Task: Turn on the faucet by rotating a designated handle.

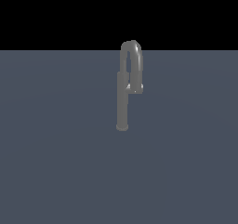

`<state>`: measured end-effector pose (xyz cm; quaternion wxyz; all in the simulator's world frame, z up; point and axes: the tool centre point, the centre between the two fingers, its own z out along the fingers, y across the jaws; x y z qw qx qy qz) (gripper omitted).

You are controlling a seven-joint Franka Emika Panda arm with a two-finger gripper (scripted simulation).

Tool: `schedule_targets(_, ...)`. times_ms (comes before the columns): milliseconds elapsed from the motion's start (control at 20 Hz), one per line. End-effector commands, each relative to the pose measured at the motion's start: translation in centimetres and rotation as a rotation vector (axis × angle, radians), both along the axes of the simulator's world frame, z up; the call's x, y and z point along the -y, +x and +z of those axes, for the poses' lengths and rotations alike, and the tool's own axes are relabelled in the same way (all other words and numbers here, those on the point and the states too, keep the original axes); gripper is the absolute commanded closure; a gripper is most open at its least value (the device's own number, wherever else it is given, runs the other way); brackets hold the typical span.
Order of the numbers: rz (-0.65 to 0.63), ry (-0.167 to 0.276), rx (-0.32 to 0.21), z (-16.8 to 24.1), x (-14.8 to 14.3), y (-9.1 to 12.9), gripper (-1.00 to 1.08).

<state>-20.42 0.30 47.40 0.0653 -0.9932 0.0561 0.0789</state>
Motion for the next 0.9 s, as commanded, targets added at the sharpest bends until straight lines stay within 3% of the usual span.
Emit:
schedule_targets(0,-0.035,0.032,-0.038,-0.3,0.1,1.3,1.08)
schedule_targets(850,-0.287,0.273,-0.315,-3.7,1.6,10.3,1.08)
